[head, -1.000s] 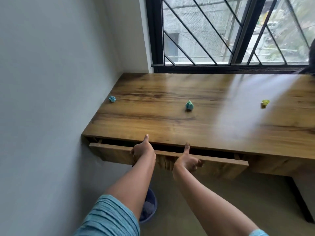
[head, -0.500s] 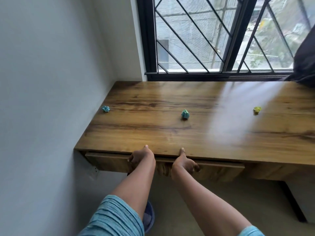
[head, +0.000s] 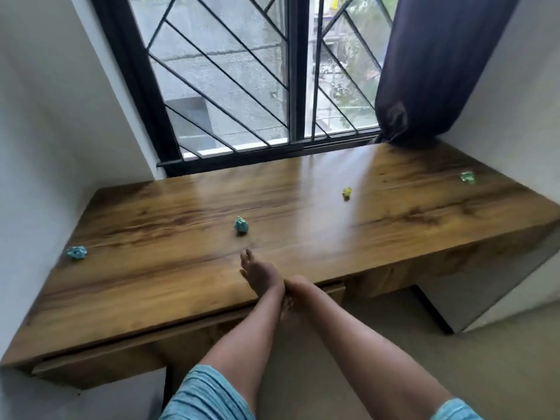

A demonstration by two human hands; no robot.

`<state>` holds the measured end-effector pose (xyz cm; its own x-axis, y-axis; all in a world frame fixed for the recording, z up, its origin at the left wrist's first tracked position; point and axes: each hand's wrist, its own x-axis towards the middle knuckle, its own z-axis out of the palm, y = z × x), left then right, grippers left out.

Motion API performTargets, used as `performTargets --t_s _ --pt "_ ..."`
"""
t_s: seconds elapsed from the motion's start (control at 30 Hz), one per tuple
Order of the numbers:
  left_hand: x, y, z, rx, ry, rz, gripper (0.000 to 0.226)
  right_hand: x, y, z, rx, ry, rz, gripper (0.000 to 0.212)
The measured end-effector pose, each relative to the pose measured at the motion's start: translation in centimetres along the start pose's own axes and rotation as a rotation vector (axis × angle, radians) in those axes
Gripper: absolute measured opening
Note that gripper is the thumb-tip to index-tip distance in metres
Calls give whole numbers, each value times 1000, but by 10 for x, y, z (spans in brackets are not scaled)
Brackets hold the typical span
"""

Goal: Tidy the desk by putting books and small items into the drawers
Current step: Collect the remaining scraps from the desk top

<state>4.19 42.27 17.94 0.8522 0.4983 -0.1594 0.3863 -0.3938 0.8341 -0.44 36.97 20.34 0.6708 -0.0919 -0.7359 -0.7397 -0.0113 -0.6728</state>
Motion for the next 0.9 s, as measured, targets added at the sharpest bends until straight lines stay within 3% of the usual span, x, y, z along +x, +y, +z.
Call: performTargets --t_s 0.17,0.47,0.6,0.73,0.9 --pt "-34 51 55 62 -220 68 37 30 -28 -94 -106 40 96 28" --pt "-54 129 177 171 -371 188 45 69 -43 -293 -60 432 -210 9" --pt "-53 151 211 256 -353 240 51 83 -51 -361 -58 528 -180 10" --pt "-34 171 245 312 -326 178 56 101 -67 -414 -178 665 -244 8" --pt "-5 181 296 289 -270 184 59 143 -86 -472 -346 837 -204 32"
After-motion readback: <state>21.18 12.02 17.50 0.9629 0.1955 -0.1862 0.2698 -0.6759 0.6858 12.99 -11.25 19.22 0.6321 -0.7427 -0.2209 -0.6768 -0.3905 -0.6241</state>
